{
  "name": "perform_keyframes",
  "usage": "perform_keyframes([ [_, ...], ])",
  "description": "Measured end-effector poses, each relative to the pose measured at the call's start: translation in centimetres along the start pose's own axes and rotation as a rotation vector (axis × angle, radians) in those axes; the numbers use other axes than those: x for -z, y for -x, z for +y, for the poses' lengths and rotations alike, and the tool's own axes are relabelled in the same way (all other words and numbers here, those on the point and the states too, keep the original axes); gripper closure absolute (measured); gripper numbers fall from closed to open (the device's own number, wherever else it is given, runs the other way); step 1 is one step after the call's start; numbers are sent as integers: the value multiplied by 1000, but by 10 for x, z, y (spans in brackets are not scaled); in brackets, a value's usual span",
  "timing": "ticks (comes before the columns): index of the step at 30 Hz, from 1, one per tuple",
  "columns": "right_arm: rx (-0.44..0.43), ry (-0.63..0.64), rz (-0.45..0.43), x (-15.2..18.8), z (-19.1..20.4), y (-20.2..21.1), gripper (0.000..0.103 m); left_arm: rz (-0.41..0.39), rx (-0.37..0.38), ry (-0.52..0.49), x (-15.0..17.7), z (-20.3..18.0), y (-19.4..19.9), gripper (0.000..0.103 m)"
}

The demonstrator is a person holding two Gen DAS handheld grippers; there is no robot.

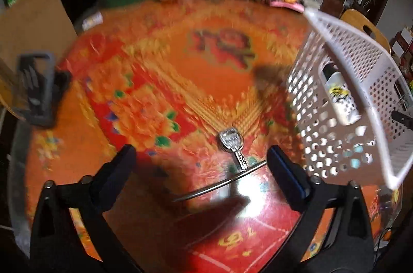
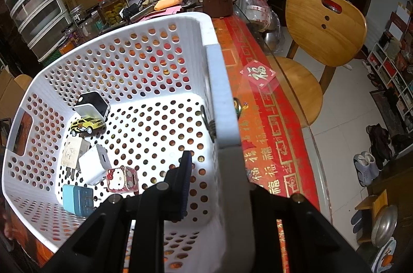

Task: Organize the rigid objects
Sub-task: 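Grasp the silver key on the table with the left tool, then carry the silver key over the basket and open the left tool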

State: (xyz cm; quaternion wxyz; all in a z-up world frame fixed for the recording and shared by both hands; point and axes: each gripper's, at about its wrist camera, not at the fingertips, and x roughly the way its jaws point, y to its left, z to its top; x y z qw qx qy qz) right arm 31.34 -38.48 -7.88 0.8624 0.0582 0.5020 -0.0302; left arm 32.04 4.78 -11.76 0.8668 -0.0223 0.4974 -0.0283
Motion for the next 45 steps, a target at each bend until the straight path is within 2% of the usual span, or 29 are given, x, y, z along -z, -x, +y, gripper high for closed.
perform_keyframes([
  [4,4,3,4,1,-1,0,81,68,33,10,0,-14,-34,23],
  [7,4,3,4,1,-2,0,81,65,-9,-10,-1,-24,-45,32],
  [8,3,4,5,1,-2,0,81,57,-35,-17,-1,-28,-46,37],
  [10,5,5,4,1,-1,0,81,52,-37,-10,-2,-29,-45,54],
  [11,4,5,4,1,-2,0,81,47,-32,-8,-2,-29,-42,76],
  [12,3,3,4,1,-2,0,81,50,-34,-8,-2,-29,-41,81],
  [14,4,3,3,1,-2,0,81,50,-47,-16,0,-29,-37,84],
  [15,3,3,2,1,-2,0,81,42,-57,-24,2,-29,-34,91],
  [18,4,3,3,1,-2,0,81,27,-52,-22,4,-27,-25,100],
  [29,0,3,2,1,-2,0,81,-17,-55,-27,-1,-24,-10,101],
  [45,0,3,2,1,-2,0,81,-191,-72,-47,-32,-34,86,101],
])
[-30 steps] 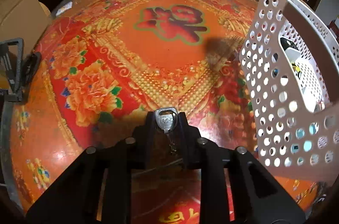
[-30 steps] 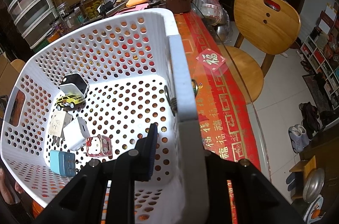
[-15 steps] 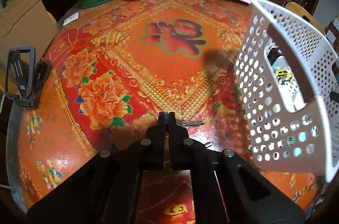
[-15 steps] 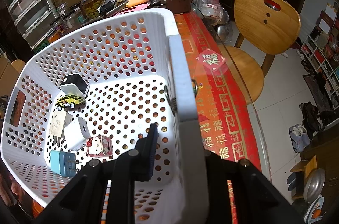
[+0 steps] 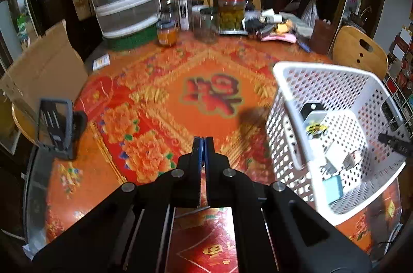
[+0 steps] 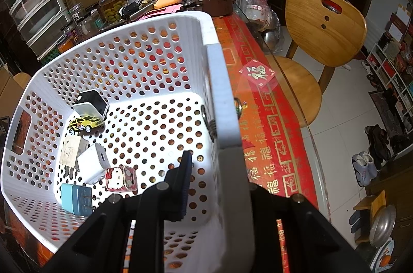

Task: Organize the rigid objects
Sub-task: 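Carry the silver key over the basket and open the left tool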

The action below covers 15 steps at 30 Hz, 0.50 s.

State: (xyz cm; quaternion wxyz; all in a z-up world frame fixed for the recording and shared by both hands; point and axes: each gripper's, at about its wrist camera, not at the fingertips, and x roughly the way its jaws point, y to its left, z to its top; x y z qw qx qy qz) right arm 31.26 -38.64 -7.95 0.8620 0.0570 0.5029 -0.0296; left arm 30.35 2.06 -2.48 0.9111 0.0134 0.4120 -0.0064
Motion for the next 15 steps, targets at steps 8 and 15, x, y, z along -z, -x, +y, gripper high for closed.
perform_keyframes([
  [8,0,0,0,0,0,0,81,-81,7,-56,-37,-41,46,101],
  [15,1,-1,0,0,0,0,81,-121,45,-119,-57,-99,64,101],
])
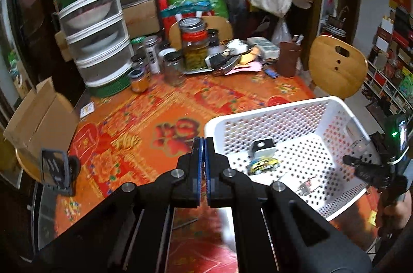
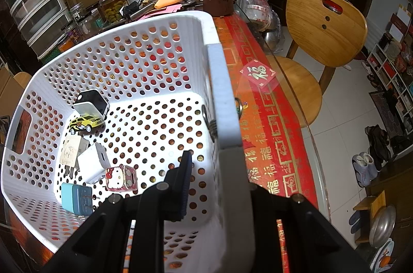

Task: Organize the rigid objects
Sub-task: 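Carry the silver key over the basket and open the left tool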

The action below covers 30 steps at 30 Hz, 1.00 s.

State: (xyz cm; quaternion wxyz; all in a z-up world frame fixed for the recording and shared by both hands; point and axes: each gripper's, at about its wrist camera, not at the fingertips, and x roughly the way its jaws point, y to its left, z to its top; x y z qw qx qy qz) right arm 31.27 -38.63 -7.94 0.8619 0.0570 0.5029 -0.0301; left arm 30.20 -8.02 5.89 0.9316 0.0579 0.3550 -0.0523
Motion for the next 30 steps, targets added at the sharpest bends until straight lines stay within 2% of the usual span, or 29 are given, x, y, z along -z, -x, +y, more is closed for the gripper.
perform_keyframes([
  [5,0,2,0,0,1,0,81,8,49,-41,-6,-39,-8,101],
  [12,-1,1,0,0,2,0,81,43,94,-85,4,-78,-29,101],
  [19,-2,3,-1,1,3,0,81,85,97,-94,14,-89,-56,101],
  [20,-2,3,0,1,4,0,81,83,97,-99,15,-89,-58,98],
  [22,-2,4,0,1,3,0,81,59,46,-126,18,-90,-59,65],
  [23,-2,4,0,1,3,0,81,38,23,-130,19,-89,-56,20],
  [24,-3,3,-1,1,3,0,81,-3,8,-133,21,-86,-51,2],
  [25,-4,3,0,1,4,-1,81,-49,4,-135,25,-81,-42,1],
  [30,-4,2,2,2,5,-1,81,-56,61,-74,43,-35,-16,1],
])
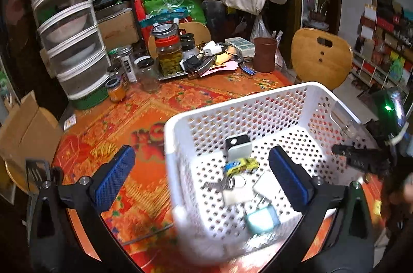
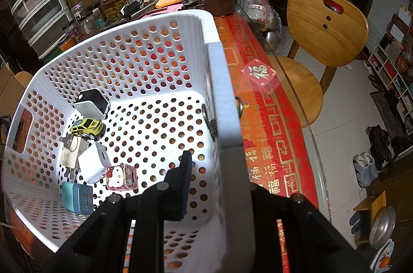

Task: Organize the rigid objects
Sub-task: 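Grasp the thin metal rod with the left tool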

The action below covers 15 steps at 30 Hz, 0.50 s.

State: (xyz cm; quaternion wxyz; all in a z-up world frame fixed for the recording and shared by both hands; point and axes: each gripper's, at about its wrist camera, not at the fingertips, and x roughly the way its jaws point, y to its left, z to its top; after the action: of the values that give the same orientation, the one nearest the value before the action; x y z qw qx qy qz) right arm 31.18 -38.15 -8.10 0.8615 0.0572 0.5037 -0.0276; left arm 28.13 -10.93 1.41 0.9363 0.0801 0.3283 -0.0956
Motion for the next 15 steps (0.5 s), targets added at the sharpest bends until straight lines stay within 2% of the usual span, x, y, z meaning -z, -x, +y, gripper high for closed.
perform_keyframes([
  [3,-1,1,-1,0,1,0,81,0,-15,-10,25,33,20,1],
  [6,0,-1,-1,0,1,-1,81,48,-63,-35,60,67,24,1],
  [8,-2,-2,-2,0,0,-1,81,103,-92,-43,88,90,16,1],
  [11,-4,-2,-2,0,-1,-1,81,187,-88,-56,118,109,-6,1],
  [13,-2,-2,-1,-1,-1,-1,81,252,-74,-86,136,115,-29,9],
  [15,-1,-1,1,0,-2,0,81,308,-72,-107,149,116,-51,29],
])
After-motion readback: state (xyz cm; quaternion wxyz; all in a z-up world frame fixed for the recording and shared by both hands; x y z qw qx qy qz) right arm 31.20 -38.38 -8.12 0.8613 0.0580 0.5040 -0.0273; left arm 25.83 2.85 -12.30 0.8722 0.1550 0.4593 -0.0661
